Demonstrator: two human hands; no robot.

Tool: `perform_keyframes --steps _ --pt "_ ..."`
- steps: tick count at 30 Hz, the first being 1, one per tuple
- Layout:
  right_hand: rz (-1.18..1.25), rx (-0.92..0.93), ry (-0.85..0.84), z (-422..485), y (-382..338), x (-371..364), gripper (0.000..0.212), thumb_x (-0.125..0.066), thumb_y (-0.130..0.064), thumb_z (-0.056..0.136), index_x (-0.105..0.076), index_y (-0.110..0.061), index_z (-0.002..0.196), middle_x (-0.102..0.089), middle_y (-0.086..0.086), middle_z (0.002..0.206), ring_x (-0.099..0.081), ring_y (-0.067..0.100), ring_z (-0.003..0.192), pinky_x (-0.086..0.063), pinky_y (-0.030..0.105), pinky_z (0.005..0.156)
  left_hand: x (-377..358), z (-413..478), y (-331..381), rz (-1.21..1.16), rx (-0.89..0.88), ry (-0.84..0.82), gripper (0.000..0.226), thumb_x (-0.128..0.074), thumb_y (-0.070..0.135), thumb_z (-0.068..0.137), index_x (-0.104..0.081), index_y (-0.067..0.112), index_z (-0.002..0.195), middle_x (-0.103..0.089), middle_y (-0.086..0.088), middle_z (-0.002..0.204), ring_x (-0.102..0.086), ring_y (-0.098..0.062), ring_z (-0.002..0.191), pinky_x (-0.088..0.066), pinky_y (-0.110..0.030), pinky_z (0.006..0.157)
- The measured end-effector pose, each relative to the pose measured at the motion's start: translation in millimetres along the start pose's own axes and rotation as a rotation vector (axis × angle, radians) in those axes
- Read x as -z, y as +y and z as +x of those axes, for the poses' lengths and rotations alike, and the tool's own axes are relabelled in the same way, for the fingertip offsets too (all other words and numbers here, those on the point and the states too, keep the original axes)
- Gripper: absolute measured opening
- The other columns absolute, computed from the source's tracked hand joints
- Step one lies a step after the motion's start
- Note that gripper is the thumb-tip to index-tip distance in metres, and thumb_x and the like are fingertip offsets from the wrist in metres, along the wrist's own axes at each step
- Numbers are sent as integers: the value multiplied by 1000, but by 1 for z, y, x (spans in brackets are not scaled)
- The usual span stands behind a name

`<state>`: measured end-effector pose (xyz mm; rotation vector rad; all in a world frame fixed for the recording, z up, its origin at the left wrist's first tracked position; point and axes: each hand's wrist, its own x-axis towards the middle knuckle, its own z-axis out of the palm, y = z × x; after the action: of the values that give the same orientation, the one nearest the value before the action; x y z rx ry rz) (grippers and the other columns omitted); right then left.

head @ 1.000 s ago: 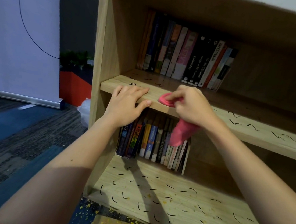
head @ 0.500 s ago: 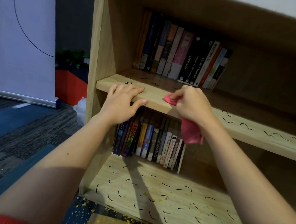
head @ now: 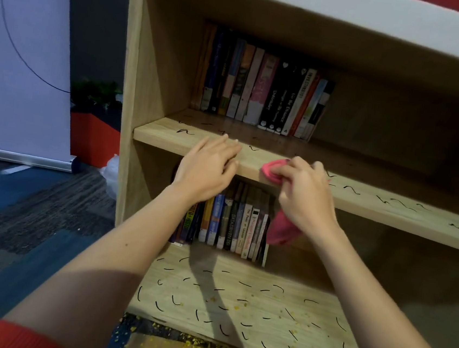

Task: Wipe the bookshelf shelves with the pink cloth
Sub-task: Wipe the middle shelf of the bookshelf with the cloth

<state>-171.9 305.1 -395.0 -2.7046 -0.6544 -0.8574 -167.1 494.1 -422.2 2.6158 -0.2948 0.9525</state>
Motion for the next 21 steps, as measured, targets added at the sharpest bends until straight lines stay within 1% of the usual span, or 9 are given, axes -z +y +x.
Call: perform_keyframes --steps 3,6,9,12,14,16,18,19,21 --pt "29 -85 -45 -2 23 12 35 -44 -7 94 -62 -21 120 -55 -2 114 -36 16 96 -34 28 81 1 22 10 49 13 -59 45 -36 29 98 -39 22 142 -31 5 152 -13 -9 144 -3 -30 116" --pt "15 -180 -53 10 33 15 34 -46 -6 92 -63 -17 119 -56 1 109 -40 22 101 -40 36 87 -4 31 13 42 42 -131 44 -36 29 97 -40 24 141 -30 7 152 -14 -8 143 -1 -30 116" --pt "5 -84 -63 19 11 4 36 -46 -8 92 -62 -19 122 -56 2 109 -42 25 103 -39 36 91 -15 27 15 14 29 -52 40 -34 27 98 -47 25 136 -42 8 144 -28 -6 135 -3 -26 113" --pt "34 -25 -110 20 11 6 38 -45 -6 92 -62 -21 121 -53 -3 102 -41 21 101 -39 35 90 -18 22 13 1 4 24 41 -30 29 96 -55 26 128 -51 10 133 -38 -5 127 -6 -26 112" --pt "90 -104 -157 24 27 17 36 -46 -5 91 -66 -21 116 -52 -5 98 -42 19 103 -41 38 92 -15 22 12 -13 -16 9 45 -26 33 93 -58 27 124 -53 11 130 -40 -5 124 -7 -26 111" --pt "86 -164 -162 32 35 21 29 -51 -10 90 -69 -18 111 -56 -4 97 -45 18 104 -44 39 90 -15 21 11 -17 -13 2 38 -30 31 97 -58 28 122 -53 12 129 -40 -6 123 -7 -25 110" --pt "58 -120 -146 37 25 14 23 -55 -19 91 -70 -19 108 -60 -3 99 -47 20 104 -45 38 87 -15 20 12 -9 -13 6 36 -32 32 99 -59 30 121 -53 13 128 -41 -6 121 -8 -25 109" --pt "55 -72 -131 38 17 8 23 -55 -21 91 -69 -20 109 -57 -5 97 -47 21 104 -43 37 86 -15 20 13 -2 -16 0 38 -30 36 97 -59 30 121 -54 13 127 -41 -6 121 -9 -24 107" --pt "49 16 -119 36 4 0 28 -51 -16 91 -67 -21 114 -48 -6 93 -43 21 101 -38 34 86 -14 20 15 13 -20 -18 44 -26 42 94 -59 31 121 -54 13 126 -41 -7 120 -10 -23 103"
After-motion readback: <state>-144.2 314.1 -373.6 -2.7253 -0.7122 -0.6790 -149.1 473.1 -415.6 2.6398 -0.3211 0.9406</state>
